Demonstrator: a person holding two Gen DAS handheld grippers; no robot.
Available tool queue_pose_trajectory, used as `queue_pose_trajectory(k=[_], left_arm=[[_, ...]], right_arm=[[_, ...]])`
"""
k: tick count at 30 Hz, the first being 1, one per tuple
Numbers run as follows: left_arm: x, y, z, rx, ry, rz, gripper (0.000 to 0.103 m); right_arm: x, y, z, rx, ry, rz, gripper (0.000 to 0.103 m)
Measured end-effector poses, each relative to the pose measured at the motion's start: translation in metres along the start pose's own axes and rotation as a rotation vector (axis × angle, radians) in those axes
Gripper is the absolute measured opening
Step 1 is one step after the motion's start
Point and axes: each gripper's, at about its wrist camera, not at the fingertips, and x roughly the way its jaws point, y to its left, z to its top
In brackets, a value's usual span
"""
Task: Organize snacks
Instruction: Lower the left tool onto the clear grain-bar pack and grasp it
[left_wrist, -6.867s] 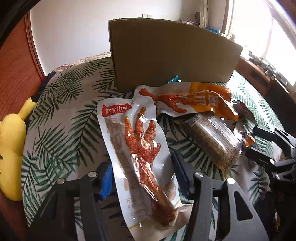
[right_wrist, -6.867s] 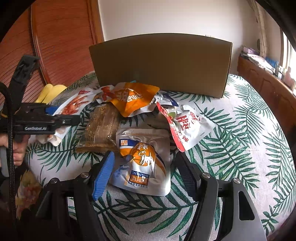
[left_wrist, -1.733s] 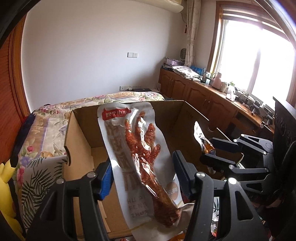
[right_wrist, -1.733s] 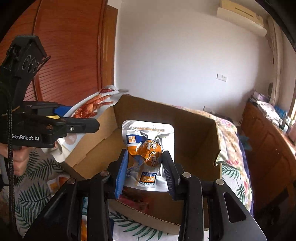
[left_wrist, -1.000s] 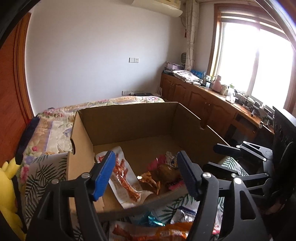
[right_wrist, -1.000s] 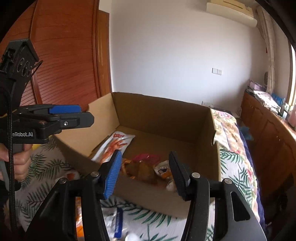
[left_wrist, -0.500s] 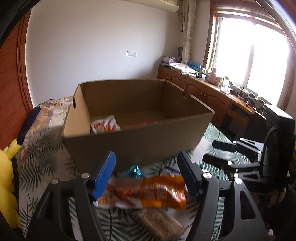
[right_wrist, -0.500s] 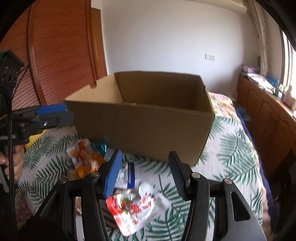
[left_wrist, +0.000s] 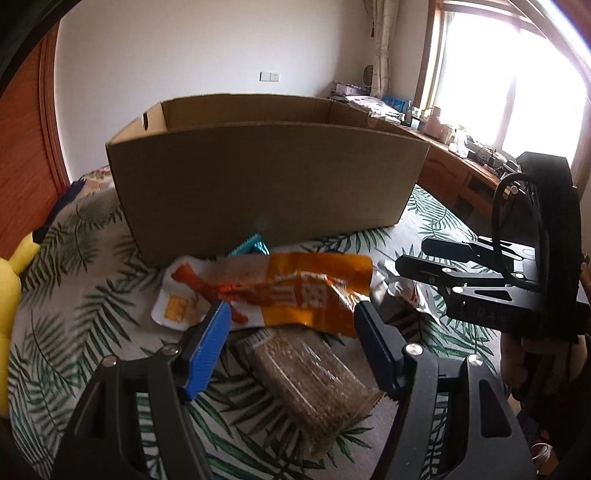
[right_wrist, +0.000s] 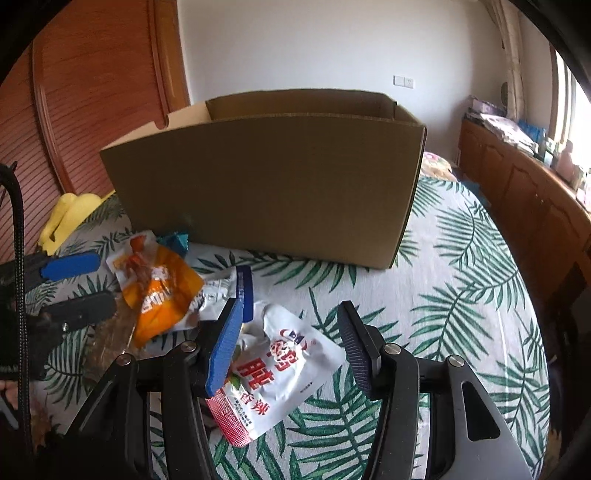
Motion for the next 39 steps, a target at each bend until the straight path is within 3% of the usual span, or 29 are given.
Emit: queue_pose_trajectory(k=[14, 39], left_arm=[[0.018, -0.010, -0.014, 0.008, 0.073, 0.057, 0.069], [0.027, 0.013, -0.018, 0.027, 0.142, 0.077, 0.071]], right_arm=[[0.007, -0.005, -0.012, 0.009, 0.059, 0.006, 0.062], [0.008, -0.007, -0.015, 0.034, 0.044, 0.017, 0.064]])
